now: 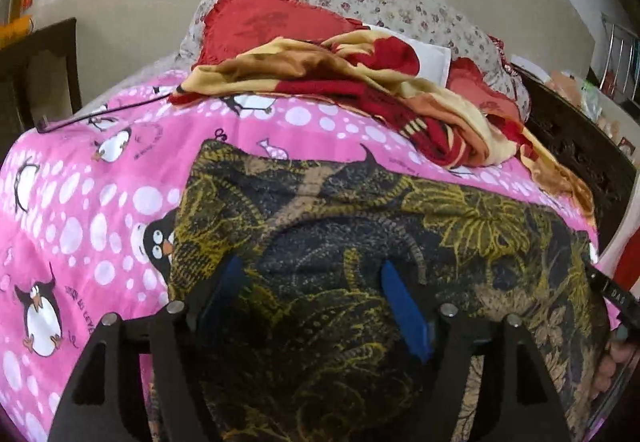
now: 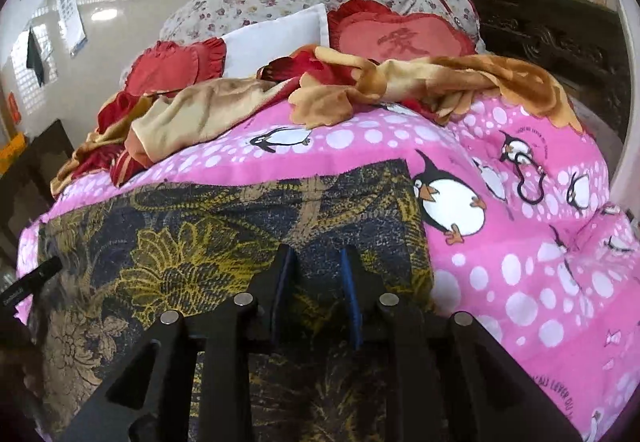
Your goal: Fold small clothes
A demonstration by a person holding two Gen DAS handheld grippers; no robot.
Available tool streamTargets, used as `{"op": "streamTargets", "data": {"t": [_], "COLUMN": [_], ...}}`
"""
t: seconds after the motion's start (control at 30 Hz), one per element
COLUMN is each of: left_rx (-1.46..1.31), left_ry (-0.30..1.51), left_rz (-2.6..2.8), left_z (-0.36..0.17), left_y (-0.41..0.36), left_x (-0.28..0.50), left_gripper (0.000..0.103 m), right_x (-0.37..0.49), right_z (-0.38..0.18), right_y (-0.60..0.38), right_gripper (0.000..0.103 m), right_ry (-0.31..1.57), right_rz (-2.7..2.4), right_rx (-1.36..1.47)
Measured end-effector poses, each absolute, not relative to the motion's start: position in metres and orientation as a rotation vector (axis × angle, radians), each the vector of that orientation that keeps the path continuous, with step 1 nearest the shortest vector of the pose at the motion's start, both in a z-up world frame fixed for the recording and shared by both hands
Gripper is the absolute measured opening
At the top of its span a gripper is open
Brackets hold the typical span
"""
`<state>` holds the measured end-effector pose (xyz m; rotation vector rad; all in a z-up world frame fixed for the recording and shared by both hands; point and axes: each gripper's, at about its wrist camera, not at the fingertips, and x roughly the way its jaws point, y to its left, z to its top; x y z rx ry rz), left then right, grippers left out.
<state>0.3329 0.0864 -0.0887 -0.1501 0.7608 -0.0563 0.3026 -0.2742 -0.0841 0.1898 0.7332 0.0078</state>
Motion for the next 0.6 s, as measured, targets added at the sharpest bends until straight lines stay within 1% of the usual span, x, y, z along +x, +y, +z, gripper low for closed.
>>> {"op": "streamTargets", "data": {"t": [0.1, 0.13, 0.17, 0.23, 0.27, 0.3, 0.33, 0.37, 0.47, 0.5, 0.53, 0.6], "left_rx": [-0.084, -0.040, -0.037, -0.063, -0.070, -0.059, -0.042, -0.036, -0.013, 0.010, 0.061, 0.065], "left_ry": [0.777, 0.780, 0.765, 0.728, 0.716, 0.714, 0.729, 0.753, 0.875, 0.924, 0.862, 0.854], "left_rz": [-0.028, -0.002, 0.013, -0.025, -0.066, -0.095, -0.125, -0.145, -0.188, -0.178, -0.169, -0.166], "left_z": [-0.082, -0.071, -0.059, -0.041, -0.033, -0.030, -0.033, -0.040, -0.079, -0.099, -0.109, -0.107], "left_y": [0.078, 0.074, 0.073, 0.069, 0.063, 0.054, 0.040, 0.031, 0.005, -0.002, -0.007, -0.009], "left_x": [0.332, 0.326, 0.317, 0.293, 0.276, 0.259, 0.242, 0.233, 0.223, 0.224, 0.217, 0.216], "left_gripper": [0.076, 0.070, 0.066, 0.068, 0.070, 0.072, 0.075, 0.075, 0.075, 0.077, 0.080, 0.082], "right_x": [0.304, 0.301, 0.293, 0.264, 0.244, 0.234, 0.225, 0.216, 0.204, 0.203, 0.199, 0.191], "right_z": [-0.076, -0.067, -0.053, -0.026, -0.015, -0.014, -0.016, -0.026, -0.062, -0.076, -0.090, -0.093], "right_y": [-0.270, -0.268, -0.265, -0.250, -0.236, -0.226, -0.213, -0.199, -0.180, -0.179, -0.180, -0.181], "right_gripper": [0.027, 0.027, 0.027, 0.028, 0.033, 0.041, 0.043, 0.043, 0.043, 0.044, 0.045, 0.046], "right_ry": [0.776, 0.788, 0.780, 0.722, 0.705, 0.714, 0.744, 0.798, 0.875, 0.899, 0.877, 0.814], "right_rz": [-0.011, -0.032, -0.055, 0.001, 0.039, 0.051, 0.060, 0.057, 0.006, -0.014, -0.019, -0.017], "right_rx": [0.156, 0.134, 0.120, 0.102, 0.077, 0.057, 0.036, 0.021, 0.049, 0.054, 0.053, 0.052]}}
